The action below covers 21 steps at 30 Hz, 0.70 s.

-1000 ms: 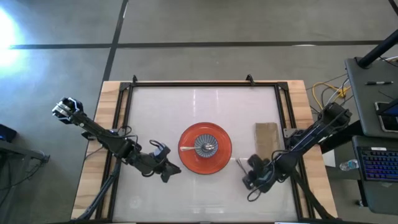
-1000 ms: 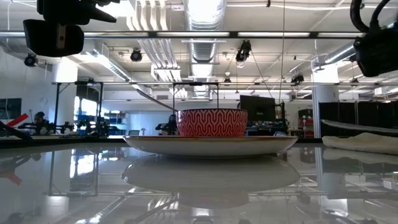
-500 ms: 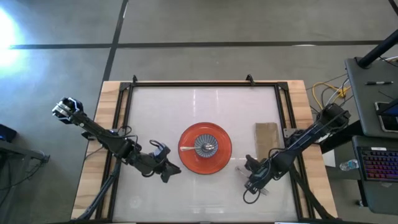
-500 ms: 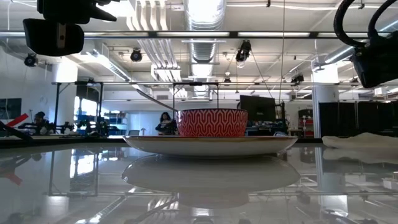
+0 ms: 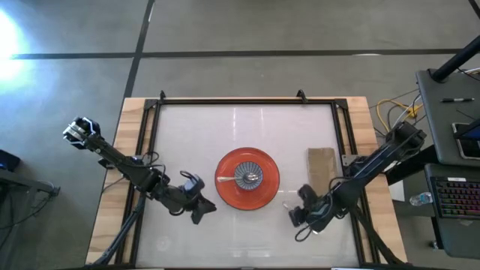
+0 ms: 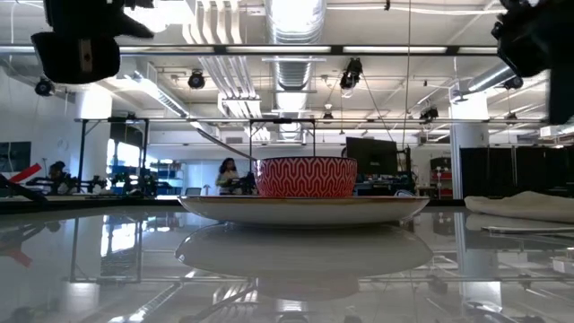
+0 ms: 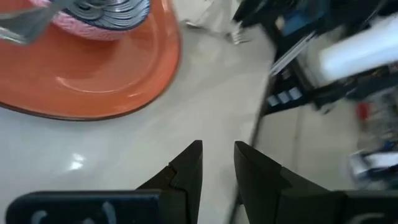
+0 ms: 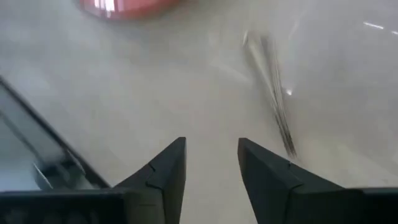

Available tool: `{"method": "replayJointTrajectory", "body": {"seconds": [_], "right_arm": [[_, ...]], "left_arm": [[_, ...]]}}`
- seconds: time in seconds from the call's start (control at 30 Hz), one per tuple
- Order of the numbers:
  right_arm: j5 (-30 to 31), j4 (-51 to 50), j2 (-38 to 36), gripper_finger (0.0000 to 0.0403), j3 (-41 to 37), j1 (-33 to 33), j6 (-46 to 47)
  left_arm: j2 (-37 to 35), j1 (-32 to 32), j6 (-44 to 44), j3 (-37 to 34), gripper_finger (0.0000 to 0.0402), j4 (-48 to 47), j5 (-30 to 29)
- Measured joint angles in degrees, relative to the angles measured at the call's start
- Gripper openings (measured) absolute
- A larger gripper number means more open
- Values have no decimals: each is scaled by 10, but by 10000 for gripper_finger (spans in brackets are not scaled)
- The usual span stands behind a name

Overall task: Set table place
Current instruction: Move the fork beside the plate

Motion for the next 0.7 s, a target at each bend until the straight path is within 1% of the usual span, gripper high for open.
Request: {"method": "replayJointTrajectory", "body": {"seconds": [0.1,0.2,0.27,0.33,0.43,0.6,0.7], "right_arm": [[54,-47,2,110,23,2,92],[78,-65,17,60,34,3,178],[82,-70,35,24,36,0,221],[73,-80,51,15,40,-7,241],[48,-89,77,10,54,-26,245],[-16,-182,114,9,83,-49,236],[-27,-208,124,9,86,-55,234]], "left_arm": [[0,0,46,-1,77,-51,1],[-2,1,85,-1,77,-130,5],[-6,1,88,-1,77,-172,12],[-10,1,97,-2,77,-193,21],[-20,2,120,-2,77,-179,31],[-27,21,137,-1,77,-143,34],[-27,28,138,3,77,-135,34]]}}
